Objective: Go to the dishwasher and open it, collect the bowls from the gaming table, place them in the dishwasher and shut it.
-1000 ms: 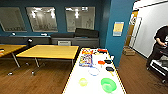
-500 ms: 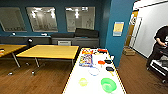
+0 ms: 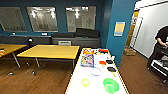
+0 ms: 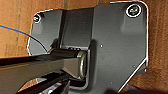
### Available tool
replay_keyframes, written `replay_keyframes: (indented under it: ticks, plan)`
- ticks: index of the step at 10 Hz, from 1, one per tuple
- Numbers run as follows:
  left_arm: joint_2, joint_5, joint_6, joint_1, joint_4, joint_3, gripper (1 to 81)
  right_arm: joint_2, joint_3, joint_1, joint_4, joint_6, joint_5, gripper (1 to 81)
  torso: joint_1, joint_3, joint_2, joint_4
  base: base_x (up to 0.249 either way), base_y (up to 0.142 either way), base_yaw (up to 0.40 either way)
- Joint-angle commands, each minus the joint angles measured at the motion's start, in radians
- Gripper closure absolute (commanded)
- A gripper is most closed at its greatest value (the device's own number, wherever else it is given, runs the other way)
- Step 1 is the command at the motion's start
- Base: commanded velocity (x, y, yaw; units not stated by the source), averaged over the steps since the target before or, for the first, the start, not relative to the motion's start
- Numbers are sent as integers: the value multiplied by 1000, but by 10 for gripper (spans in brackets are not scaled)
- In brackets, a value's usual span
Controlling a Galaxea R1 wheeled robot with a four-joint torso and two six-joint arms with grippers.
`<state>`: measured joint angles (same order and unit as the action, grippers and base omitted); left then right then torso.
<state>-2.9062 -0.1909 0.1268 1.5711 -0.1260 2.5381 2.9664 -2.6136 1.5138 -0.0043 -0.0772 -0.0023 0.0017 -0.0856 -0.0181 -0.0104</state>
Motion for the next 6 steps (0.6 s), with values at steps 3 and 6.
replay_keyframes:
  ticks: [3, 6]
  plan:
    - [10, 47, -6, -29, 0, -2, 10, 1, 11, -40, -5, 4, -60, 10, 0, 0, 0, 0, 0, 85, 0]
    - [10, 47, -6, -30, 0, -2, 10, 1, 11, -40, -5, 4, -60, 10, 0, 0, 0, 0, 0, 51, 0]
